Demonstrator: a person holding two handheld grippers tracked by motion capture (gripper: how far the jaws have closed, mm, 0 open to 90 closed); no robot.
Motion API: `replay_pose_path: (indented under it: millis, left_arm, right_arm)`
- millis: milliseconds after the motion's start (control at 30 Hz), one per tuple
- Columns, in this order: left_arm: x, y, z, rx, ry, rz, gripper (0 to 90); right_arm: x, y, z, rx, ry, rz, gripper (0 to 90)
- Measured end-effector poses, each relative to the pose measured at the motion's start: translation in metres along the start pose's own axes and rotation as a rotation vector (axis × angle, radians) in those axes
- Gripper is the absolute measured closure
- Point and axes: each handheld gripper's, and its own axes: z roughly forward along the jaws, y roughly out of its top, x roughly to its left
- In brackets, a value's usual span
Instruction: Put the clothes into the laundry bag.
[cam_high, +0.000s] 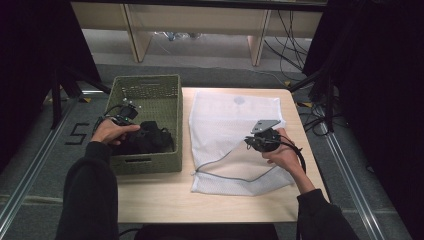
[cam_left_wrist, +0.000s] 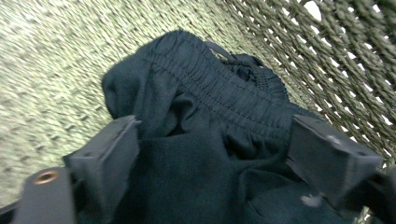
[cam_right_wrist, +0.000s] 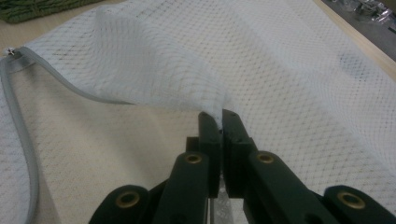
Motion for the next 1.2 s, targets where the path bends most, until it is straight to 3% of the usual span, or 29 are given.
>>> replay_pose_path:
  millis: [200,300,400,533,567,633,667,733,800,867,900,967,1033,1100,1200]
  left_arm:
    - [-0.005,-0.003,0.013,0.039,-0.049,0.046,14.5]
    - [-0.008,-0.004,0.019,0.054,-0.062,0.066,7.5]
    - [-0.017,-0.006,0.034,0.098,-0.025,0.101,0.0]
    - [-0.019,-0.004,0.050,0.147,0.034,0.108,0.0]
    - [-0.017,-0.003,0.052,0.178,0.058,0.119,0.0]
    - [-0.018,-0.003,0.057,0.220,0.107,0.153,5.7]
    - [-0.020,-0.003,0.058,0.222,0.124,0.126,10.8]
    - [-0.018,0.001,0.056,0.208,0.171,0.137,24.9]
    - [-0.014,0.005,0.052,0.182,0.192,0.083,38.8]
    - [-0.013,0.005,0.052,0.124,0.202,0.030,45.0]
    - [-0.011,0.006,0.050,0.113,0.212,0.038,46.7]
    - [-0.010,0.007,0.047,0.022,0.270,0.008,52.0]
    - [-0.009,0.008,0.048,-0.010,0.245,-0.001,51.5]
    - [-0.011,0.008,0.047,0.029,0.216,0.023,41.7]
    - [-0.015,0.008,0.043,0.022,0.235,0.005,25.9]
  right_arm:
    - [0.001,-0.001,0.001,0.011,-0.002,0.011,89.3]
    - [0.002,-0.001,0.003,0.003,-0.008,0.001,89.2]
    - [0.001,-0.001,0.002,0.014,0.000,-0.008,89.2]
    - [0.003,-0.001,0.003,0.008,-0.010,0.002,89.2]
    - [0.003,-0.001,0.003,0.007,-0.009,0.003,89.2]
    - [0.002,-0.001,0.002,0.020,-0.001,0.001,89.2]
    - [0.001,-0.001,0.002,0.009,-0.001,-0.009,89.2]
    - [0.001,-0.001,0.003,0.003,-0.007,-0.002,89.2]
    - [0.001,-0.001,0.002,0.013,0.000,-0.010,89.2]
    - [0.002,-0.001,0.002,0.018,0.002,-0.001,89.2]
    - [0.002,-0.001,0.004,0.003,-0.004,-0.012,89.2]
    - [0.003,-0.001,0.004,0.010,-0.006,0.001,89.2]
    - [0.003,-0.001,0.004,0.011,-0.005,-0.001,89.2]
    - [0.002,-0.001,0.003,0.024,0.003,0.000,89.2]
    - [0.002,-0.002,0.003,0.023,0.003,0.001,89.1]
